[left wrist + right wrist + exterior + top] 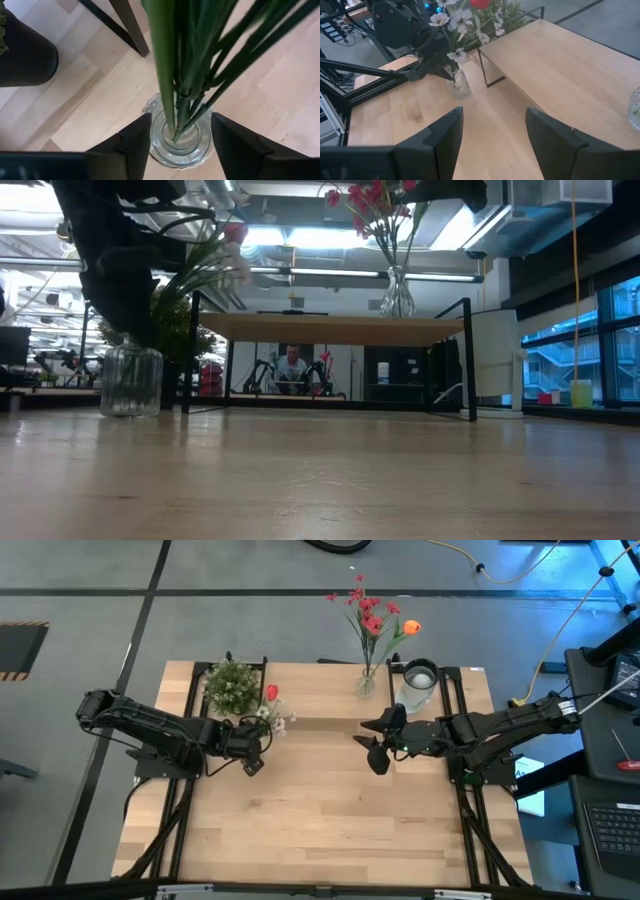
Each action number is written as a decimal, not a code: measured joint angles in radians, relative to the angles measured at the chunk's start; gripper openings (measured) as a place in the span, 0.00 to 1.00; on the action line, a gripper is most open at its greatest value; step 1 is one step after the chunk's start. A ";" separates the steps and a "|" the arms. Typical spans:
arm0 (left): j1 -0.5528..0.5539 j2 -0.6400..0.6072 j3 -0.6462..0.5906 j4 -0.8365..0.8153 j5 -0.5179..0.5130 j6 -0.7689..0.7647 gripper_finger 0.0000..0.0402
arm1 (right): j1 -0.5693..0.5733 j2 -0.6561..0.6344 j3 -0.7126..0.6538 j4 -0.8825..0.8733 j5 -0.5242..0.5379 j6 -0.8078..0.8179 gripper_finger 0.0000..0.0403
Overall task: Pick and place flowers into a vace then onto a shelf
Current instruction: Put the transparent flower vase on the shelf, then return to Home Position
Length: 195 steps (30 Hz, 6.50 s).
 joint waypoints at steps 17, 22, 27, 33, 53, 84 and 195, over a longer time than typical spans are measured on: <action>0.000 -0.013 0.001 -0.007 0.010 0.003 0.40 | 0.000 0.000 0.000 0.000 0.000 -0.003 0.54; 0.000 -0.035 0.045 -0.021 0.084 0.044 0.40 | 0.000 0.000 0.000 -0.001 0.000 -0.003 0.54; 0.000 -0.050 0.131 -0.017 0.118 0.106 0.40 | 0.000 0.000 0.000 -0.001 0.000 -0.003 0.54; 0.013 -0.051 0.293 -0.009 0.114 0.240 0.40 | 0.000 0.000 0.000 -0.001 0.000 -0.003 0.54; 0.381 0.179 0.716 -0.030 0.241 0.758 0.40 | 0.000 0.000 0.000 0.000 0.000 -0.002 0.54; 0.636 0.385 0.816 -0.100 0.268 0.946 0.41 | 0.000 0.000 0.000 -0.002 0.000 -0.011 0.54; 0.595 0.026 0.725 -0.062 0.441 0.816 0.17 | -0.073 -0.016 -0.065 0.000 -0.315 -0.090 0.54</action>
